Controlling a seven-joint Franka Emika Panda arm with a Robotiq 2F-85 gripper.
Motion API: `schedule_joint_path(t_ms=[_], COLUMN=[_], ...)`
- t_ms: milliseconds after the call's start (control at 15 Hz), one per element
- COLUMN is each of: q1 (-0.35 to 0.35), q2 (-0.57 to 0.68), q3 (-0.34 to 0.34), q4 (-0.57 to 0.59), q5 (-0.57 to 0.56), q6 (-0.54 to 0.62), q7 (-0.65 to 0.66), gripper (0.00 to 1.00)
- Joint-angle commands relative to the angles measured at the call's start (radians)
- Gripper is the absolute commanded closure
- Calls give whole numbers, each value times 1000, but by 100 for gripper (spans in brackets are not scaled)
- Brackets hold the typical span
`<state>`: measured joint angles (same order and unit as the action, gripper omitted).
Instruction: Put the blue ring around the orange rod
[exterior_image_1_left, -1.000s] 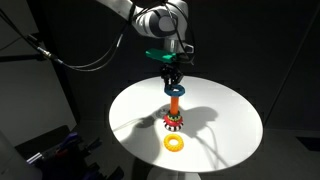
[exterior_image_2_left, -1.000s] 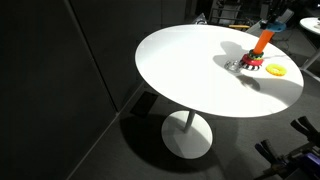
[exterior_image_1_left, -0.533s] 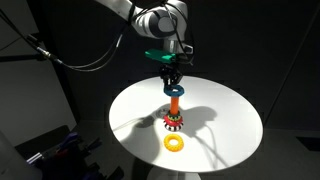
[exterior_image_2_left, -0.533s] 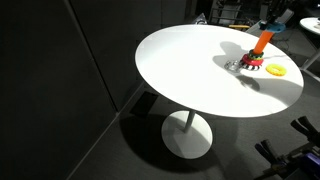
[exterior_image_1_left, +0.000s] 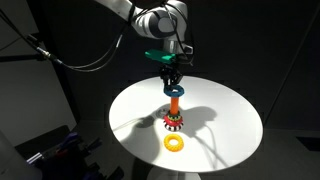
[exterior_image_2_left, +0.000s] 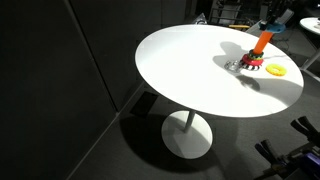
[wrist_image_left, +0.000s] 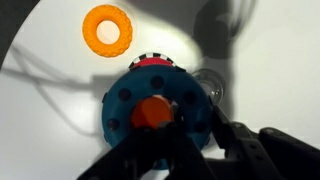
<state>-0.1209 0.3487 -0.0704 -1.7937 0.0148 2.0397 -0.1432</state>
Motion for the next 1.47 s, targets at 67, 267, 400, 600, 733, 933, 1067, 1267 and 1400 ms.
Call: schedule_joint_path(t_ms=[67,267,400,600,733,933,1067,1267,1400], q1=[-4,-4,-4,-6,-8,-10,-7,-2,0], q2=[-10,-9,-8,-9,-11,-21,-29,-50,-70], q3=[-2,-3,-4,-4,-4,-2,-5,-11,-12], q4=[-8,-6,-6,-6,-5,-12,-23,-56,-87], q5=[-1,-1,-1,1,4,5,-7,-28,-36], q6=[18,20,21,19,12,-9,-16,-11,3], q7=[1,3,3,2,-4,-17,-12,0,2], gripper=[63,36,21,1,0,0,0,0,0])
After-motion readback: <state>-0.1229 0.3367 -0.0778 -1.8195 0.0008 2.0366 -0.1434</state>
